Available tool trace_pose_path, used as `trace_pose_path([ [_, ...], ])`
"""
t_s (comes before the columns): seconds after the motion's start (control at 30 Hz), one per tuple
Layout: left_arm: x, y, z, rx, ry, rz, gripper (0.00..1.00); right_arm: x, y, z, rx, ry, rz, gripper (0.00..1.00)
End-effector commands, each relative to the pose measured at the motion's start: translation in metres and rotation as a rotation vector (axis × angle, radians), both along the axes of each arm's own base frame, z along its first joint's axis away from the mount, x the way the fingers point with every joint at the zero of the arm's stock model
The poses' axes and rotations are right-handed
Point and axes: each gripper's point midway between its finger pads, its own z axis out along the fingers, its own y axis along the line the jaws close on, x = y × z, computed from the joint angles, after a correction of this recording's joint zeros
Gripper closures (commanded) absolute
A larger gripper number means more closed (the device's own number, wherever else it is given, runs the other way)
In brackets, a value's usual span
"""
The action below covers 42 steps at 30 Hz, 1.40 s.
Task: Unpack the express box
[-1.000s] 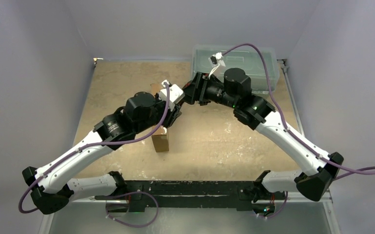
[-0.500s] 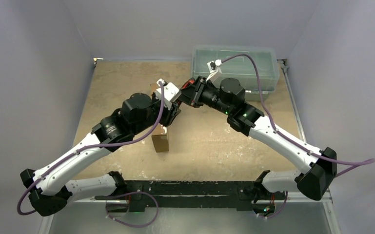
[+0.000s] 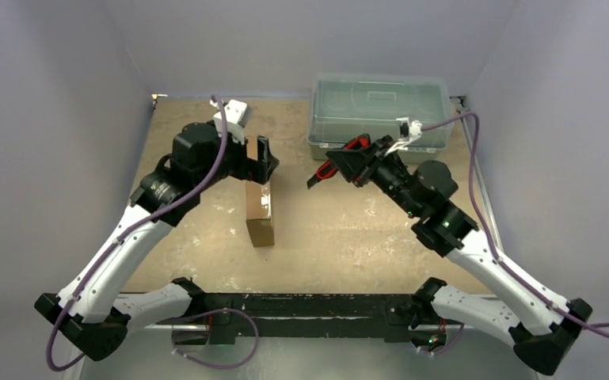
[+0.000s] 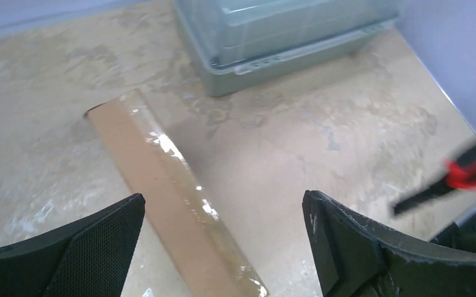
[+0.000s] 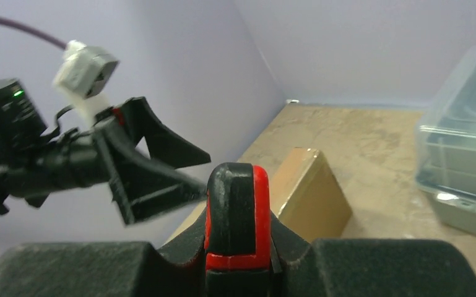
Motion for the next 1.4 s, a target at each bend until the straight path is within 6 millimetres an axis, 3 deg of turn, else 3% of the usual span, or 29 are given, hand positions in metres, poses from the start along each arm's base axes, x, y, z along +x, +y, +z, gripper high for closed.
trace_pose_path([
  [0.0, 0.023, 0.029, -0.027, -0.023, 0.19, 0.175, 0.01, -0.006, -0.028, -0.021, -0.15, -0.028, -0.081, 1.0],
  [0.1, 0.045, 0.051, -0.048, -0.034, 0.263, 0.319, 0.01, -0.02, -0.037, -0.025, -0.165, -0.049, -0.066, 1.0],
  [0.2, 0.063, 0.057, -0.056, -0.066, 0.262, 0.4, 0.01, -0.025, -0.041, -0.034, -0.189, -0.036, -0.056, 1.0],
  [0.43, 0.096, 0.039, -0.095, -0.041, 0.314, 0.39, 0.01, -0.036, -0.022, -0.055, -0.223, -0.057, 0.071, 1.0],
  [0.67, 0.119, 0.035, -0.12, -0.01, 0.298, 0.401, 0.01, -0.055, -0.002, -0.044, -0.146, -0.139, 0.212, 1.0],
  [0.93, 0.129, 0.045, -0.145, 0.128, 0.293, 0.404, 0.27, -0.052, 0.017, -0.033, -0.137, -0.209, 0.241, 1.0],
  [1.0, 0.128, 0.046, -0.147, 0.148, 0.284, 0.389, 0.31, -0.054, 0.027, -0.028, -0.143, -0.268, 0.244, 1.0],
  [1.17, 0.119, 0.04, -0.15, 0.167, 0.289, 0.302, 0.33, -0.08, 0.065, 0.006, -0.136, -0.529, 0.311, 1.0],
  [1.27, 0.113, 0.038, -0.152, 0.163, 0.288, 0.279, 0.33, -0.082, 0.089, 0.025, -0.124, -0.604, 0.343, 1.0],
  [1.37, 0.11, 0.041, -0.158, 0.174, 0.297, 0.282, 0.34, -0.081, 0.119, 0.03, -0.127, -0.634, 0.341, 1.0],
])
